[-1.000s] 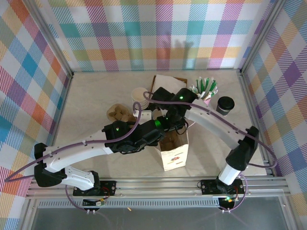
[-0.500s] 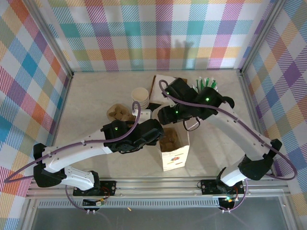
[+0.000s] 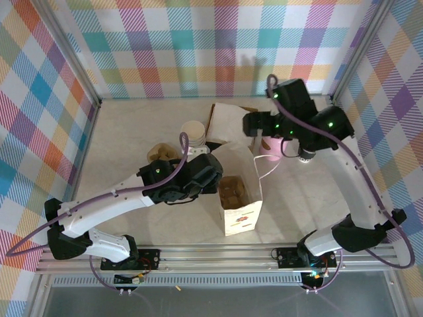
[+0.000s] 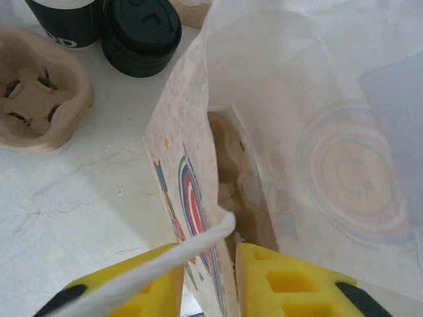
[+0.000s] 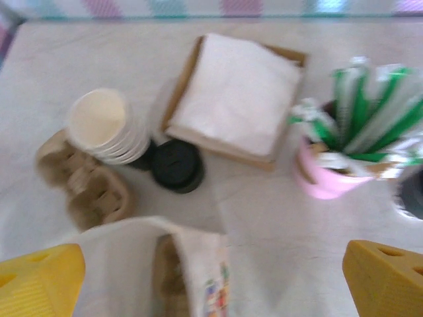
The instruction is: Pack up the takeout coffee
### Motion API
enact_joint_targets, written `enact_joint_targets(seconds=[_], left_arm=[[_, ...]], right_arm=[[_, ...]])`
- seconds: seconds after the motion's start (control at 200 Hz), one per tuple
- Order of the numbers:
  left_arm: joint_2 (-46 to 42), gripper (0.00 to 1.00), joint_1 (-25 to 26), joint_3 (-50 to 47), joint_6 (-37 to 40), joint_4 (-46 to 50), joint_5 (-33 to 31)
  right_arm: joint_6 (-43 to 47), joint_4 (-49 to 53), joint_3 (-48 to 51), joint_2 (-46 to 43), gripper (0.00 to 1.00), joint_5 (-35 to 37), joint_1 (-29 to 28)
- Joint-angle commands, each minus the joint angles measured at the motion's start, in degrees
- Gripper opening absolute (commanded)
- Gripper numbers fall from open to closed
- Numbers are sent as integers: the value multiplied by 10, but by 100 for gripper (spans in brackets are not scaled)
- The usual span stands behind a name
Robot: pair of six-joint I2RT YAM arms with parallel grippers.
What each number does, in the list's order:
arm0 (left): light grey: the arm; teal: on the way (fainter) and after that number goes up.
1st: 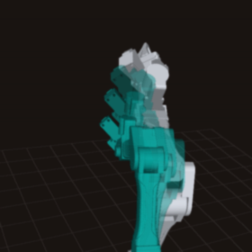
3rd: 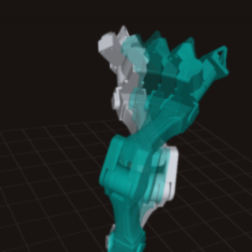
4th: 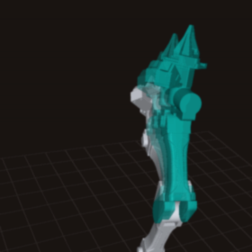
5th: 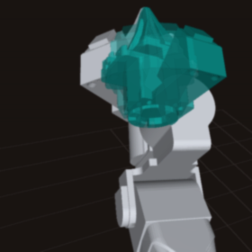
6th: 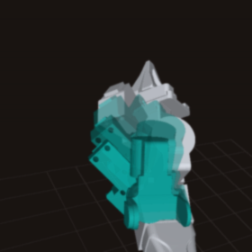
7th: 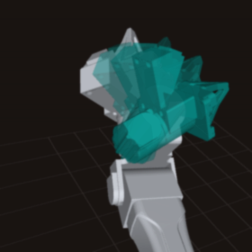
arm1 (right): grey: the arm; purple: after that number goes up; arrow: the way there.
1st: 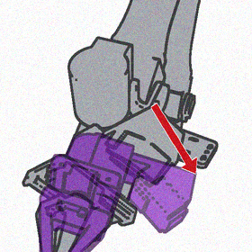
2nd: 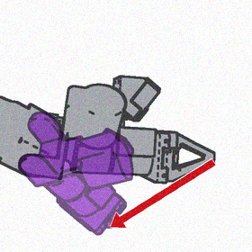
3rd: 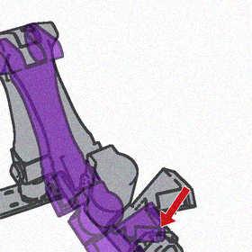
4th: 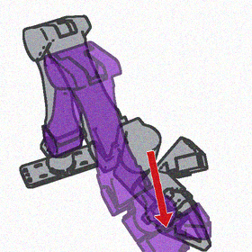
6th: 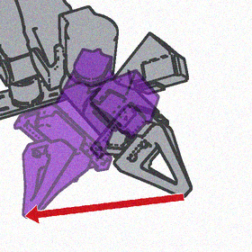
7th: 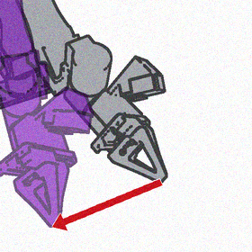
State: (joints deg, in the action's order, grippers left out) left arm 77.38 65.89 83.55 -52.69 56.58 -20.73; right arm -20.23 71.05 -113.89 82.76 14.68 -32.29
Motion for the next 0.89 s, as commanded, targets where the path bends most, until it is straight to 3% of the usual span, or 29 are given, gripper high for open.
enact_joint_targets(seconds=[0.0,0.085,0.15,0.245,0.47,0.73,0.84,0.89], left_arm=[[-4,23,-4,5,-10,3,8],[9,23,-5,15,-28,17,8],[21,30,-5,26,-38,30,6],[39,32,-7,42,-49,37,5],[72,22,-8,91,-77,80,9],[72,13,-8,125,-114,137,-8],[79,14,-12,127,-119,133,-7],[84,21,-13,127,-123,128,-2]], right_arm=[[35,9,7,-6,99,-20,87],[55,20,29,-5,99,-53,168],[62,16,54,-9,100,-77,228],[55,1,92,-15,90,-79,273],[7,-6,143,-40,77,-115,281],[-26,4,180,-87,75,-163,281],[-27,19,192,-117,76,-171,275],[-28,18,203,-133,75,-174,275]])
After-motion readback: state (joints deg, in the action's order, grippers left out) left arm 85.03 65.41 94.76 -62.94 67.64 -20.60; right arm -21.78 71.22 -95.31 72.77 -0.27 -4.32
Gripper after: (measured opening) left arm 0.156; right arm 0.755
